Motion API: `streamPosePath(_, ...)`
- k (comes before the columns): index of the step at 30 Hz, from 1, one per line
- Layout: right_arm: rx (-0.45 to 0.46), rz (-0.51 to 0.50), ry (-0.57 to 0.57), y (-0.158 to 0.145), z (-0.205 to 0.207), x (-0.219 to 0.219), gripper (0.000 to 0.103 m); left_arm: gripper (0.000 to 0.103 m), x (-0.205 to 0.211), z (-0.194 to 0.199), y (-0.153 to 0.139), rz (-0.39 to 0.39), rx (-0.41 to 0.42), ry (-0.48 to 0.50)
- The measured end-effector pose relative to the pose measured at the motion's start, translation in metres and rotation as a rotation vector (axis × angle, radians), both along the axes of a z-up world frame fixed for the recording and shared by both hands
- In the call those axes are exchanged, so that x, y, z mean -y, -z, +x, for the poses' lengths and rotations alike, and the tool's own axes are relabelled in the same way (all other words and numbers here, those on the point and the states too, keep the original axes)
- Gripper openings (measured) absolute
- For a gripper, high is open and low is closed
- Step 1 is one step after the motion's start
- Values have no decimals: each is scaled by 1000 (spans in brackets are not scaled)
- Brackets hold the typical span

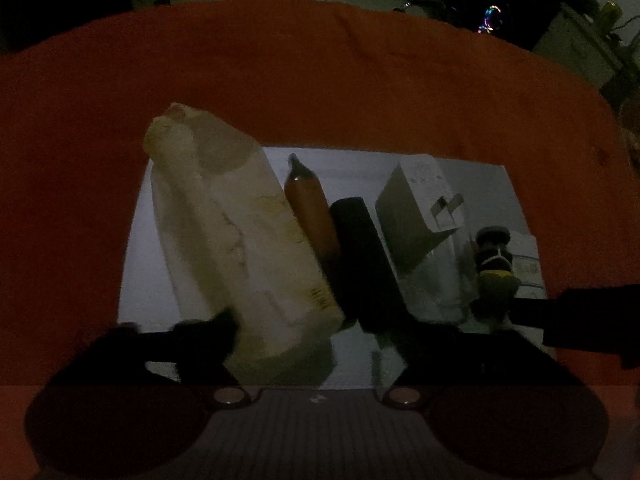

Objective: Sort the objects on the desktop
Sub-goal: 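Bring right tool to white remote while left tool nears small clear tube, then close right tool on white remote while left tool grasps small clear tube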

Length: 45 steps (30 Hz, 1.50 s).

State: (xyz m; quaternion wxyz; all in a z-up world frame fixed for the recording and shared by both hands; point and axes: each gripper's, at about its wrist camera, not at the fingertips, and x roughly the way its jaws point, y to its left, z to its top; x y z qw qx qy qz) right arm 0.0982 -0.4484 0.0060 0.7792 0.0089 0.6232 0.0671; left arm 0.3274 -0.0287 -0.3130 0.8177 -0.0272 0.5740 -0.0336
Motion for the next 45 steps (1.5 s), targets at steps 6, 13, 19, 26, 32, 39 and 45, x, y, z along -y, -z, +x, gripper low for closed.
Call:
streamPosePath(6,-44,39,-5,0,-1,3,61,54,-17,-14,-33,-26,60,45)
streamPosePath(13,-55,35,-2,7,3,5,57,51,-16,-15,-31,-81,23,34)
streamPosePath(19,-62,6,-3,13,2,1,57,51,3,-30,-47,-92,68,76)
streamPosePath(26,-50,-12,-10,16,3,-2,52,51,16,-35,-63,-116,90,99)
streamPosePath(32,-29,-16,-16,15,2,1,51,45,42,-31,-48,-100,35,142)
streamPosePath(39,-25,-33,-31,13,0,2,50,35,64,-17,-16,-84,-49,125)
streamPosePath(45,-16,-23,-48,13,2,5,50,29,70,-11,-5,-76,-53,66)
